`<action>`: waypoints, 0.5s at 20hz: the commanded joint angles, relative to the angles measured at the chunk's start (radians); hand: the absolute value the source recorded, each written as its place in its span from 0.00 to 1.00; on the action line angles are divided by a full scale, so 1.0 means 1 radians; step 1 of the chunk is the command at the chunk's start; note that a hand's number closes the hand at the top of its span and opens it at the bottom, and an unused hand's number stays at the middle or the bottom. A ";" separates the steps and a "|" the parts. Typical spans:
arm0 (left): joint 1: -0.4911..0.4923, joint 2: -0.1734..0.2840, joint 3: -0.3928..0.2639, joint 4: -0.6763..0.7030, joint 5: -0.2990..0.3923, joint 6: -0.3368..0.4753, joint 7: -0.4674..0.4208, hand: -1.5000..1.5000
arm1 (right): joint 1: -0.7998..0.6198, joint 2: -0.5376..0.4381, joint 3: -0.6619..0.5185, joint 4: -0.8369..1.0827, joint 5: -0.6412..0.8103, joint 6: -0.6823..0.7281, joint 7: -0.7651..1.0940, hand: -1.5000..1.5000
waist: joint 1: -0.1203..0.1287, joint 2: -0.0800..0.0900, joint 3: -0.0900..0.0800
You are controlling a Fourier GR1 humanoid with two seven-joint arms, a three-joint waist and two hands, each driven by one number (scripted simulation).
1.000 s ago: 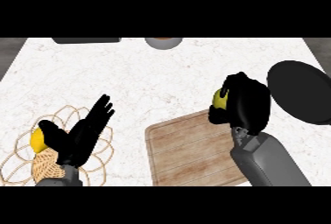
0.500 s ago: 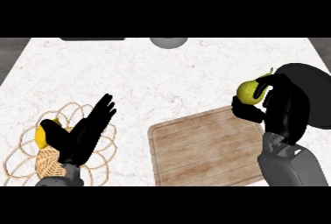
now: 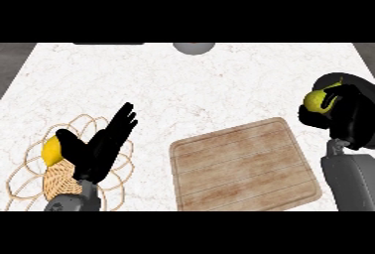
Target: Pick the pear from the cutting board and place it in the pan
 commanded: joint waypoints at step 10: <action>0.043 -0.021 -0.024 -0.039 -0.015 -0.009 -0.024 0.50 | -0.244 -0.170 -0.304 0.675 -0.160 -0.405 -0.364 1.00 | 0.034 0.009 0.003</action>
